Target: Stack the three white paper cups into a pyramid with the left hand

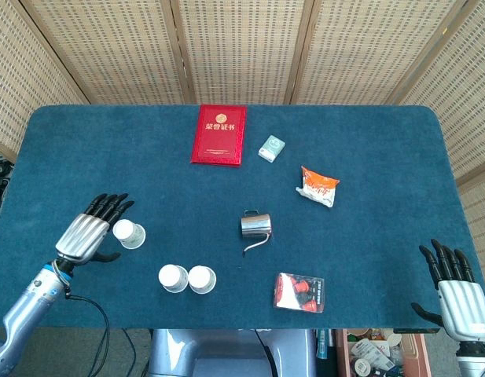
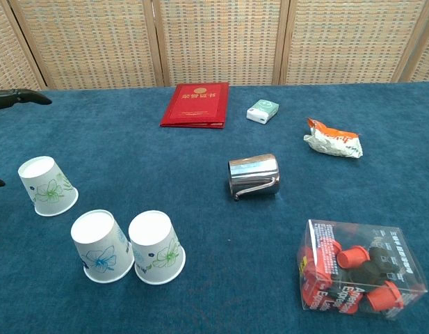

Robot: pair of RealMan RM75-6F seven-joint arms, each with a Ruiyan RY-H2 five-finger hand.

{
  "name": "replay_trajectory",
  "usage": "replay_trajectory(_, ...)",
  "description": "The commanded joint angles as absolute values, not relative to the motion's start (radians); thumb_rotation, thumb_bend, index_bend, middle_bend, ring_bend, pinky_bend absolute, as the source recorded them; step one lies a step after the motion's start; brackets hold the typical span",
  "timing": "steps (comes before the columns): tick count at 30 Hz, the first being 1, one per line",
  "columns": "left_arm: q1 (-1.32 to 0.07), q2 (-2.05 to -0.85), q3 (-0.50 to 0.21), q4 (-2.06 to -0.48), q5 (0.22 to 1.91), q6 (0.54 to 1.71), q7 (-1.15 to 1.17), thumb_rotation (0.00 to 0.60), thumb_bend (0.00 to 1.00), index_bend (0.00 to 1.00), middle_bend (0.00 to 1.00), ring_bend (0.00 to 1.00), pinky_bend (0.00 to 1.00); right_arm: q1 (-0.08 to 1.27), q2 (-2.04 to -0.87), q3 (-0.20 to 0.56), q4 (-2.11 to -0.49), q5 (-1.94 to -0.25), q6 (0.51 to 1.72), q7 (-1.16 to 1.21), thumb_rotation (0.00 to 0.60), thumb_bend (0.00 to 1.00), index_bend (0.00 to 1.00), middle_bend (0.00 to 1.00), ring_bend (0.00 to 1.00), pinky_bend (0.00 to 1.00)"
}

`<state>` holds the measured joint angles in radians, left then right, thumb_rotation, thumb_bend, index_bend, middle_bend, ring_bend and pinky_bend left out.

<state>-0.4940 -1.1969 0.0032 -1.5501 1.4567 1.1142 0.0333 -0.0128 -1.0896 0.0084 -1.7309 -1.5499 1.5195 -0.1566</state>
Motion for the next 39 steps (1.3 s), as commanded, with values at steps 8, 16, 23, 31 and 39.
replay_trajectory(8, -0.492, -1.293, 0.023, -1.305, 1.451, 1.017, -0.163, 0.6, 0.18, 0.0, 0.02, 0.04, 0.09, -0.008, -1.099, 0.007, -1.728, -1.542, 1.505, -0.175, 0.6, 0.0, 0.11, 0.0, 0.0, 0.0)
replay_trajectory(16, -0.513, -1.365, 0.006, -1.233, 1.499, 1.044, -0.226, 0.6, 0.18, 0.02, 0.11, 0.13, 0.18, -0.006, -1.098, 0.009, -1.728, -1.533, 1.5, -0.179, 0.6, 0.0, 0.12, 0.0, 0.0, 0.0)
replay_trajectory(23, -0.52, -1.394, -0.007, -1.233, 1.497, 1.054, -0.174, 0.6, 0.18, 0.26, 0.3, 0.29, 0.28, -0.008, -1.095, 0.009, -1.729, -1.535, 1.508, -0.172, 0.6, 0.0, 0.11, 0.0, 0.0, 0.0)
replay_trajectory(31, -0.523, -1.423, -0.025, -1.23, 1.467, 1.052, -0.087, 0.6, 0.18, 0.37, 0.4, 0.37, 0.32, -0.009, -1.089, 0.009, -1.731, -1.537, 1.511, -0.162, 0.6, 0.0, 0.11, 0.0, 0.0, 0.0)
replay_trajectory(39, -0.521, -1.444, -0.038, -1.226, 1.455, 1.069, -0.059, 0.6, 0.18, 0.45, 0.46, 0.44, 0.4, -0.009, -1.089, 0.011, -1.731, -1.535, 1.512, -0.16, 0.6, 0.0, 0.11, 0.0, 0.0, 0.0)
